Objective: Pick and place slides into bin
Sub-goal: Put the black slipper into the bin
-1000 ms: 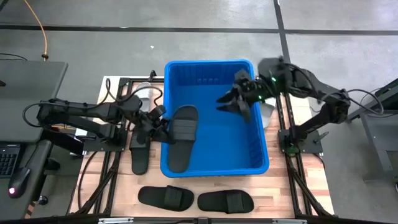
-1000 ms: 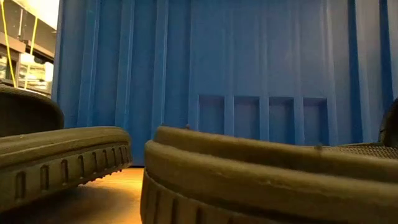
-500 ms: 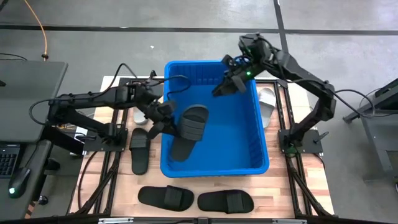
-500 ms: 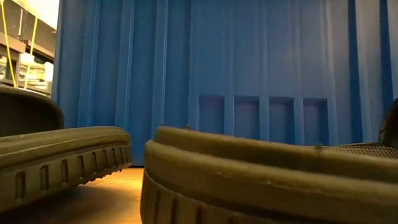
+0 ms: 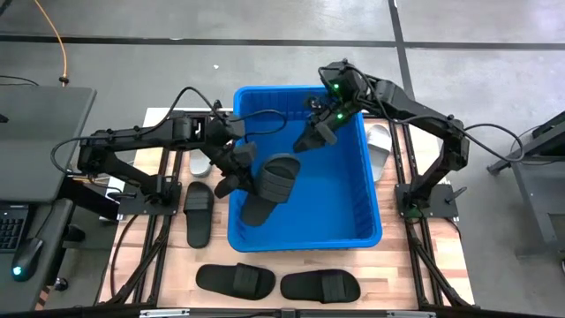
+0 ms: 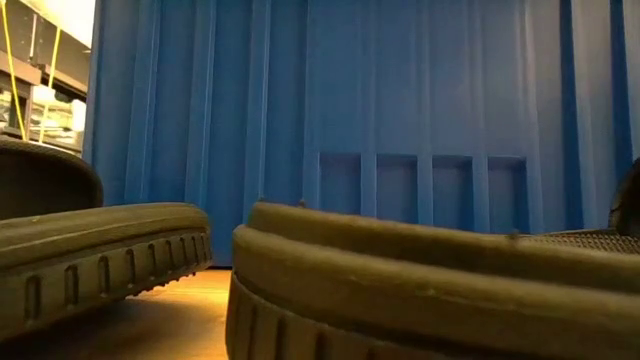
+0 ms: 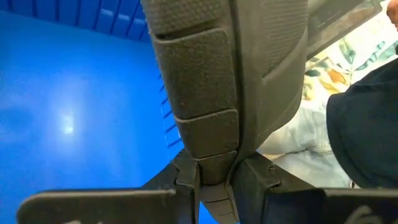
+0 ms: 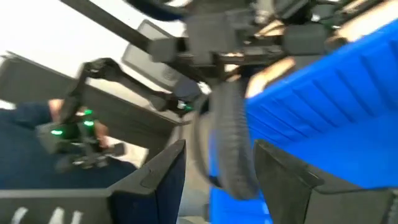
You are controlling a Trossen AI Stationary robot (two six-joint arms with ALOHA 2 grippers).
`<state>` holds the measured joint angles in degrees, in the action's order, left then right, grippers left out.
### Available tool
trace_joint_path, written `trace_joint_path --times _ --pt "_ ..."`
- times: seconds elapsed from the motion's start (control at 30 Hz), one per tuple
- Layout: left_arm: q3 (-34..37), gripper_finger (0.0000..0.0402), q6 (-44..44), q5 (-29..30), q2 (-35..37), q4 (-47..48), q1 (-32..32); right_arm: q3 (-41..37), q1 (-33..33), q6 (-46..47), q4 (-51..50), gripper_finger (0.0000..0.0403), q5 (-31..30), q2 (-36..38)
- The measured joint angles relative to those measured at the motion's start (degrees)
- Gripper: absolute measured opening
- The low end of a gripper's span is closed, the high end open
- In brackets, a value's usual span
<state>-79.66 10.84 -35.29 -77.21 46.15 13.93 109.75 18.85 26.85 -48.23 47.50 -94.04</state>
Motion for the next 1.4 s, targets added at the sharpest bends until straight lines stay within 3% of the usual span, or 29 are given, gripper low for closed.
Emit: trace_joint_path --times 0.27,0.7,0.83,0.97,1.03,1.1,1.4 --pt "0.0 0.0049 0.1 0.0 0.0 0.0 0.0 0.0 -1.8 -2.9 -2.3 0.0177 -5.2 -0.4" --pt "0.0 0.0049 0.5 0.0 0.0 -1.3 0.0 0.0 -6.3 -2.5 -0.3 0.017 -7.8 -2.7" --pt "0.0 0.0049 1.4 -0.3 0.0 -3.4 0.0 0.0 -7.0 -1.7 -0.1 0.0123 -6.8 -4.0" --pt "0.0 0.0049 1.6 -0.9 0.0 -3.3 -0.1 0.0 -7.3 -1.7 -0.5 0.0026 -7.2 -4.3" --pt "0.0 0.0049 1.6 -0.8 0.0 -3.0 -0.1 0.0 -7.4 -1.7 -0.5 0.0018 -8.9 -4.3" --pt "0.0 0.0069 1.6 0.3 0.0 -2.8 0.0 0.0 -7.4 -1.4 -0.8 0.0014 -10.3 -4.1" --pt "0.0 0.0253 1.6 3.6 0.1 -2.6 0.0 0.0 -7.4 -3.4 -6.2 0.0005 -16.6 -2.2"
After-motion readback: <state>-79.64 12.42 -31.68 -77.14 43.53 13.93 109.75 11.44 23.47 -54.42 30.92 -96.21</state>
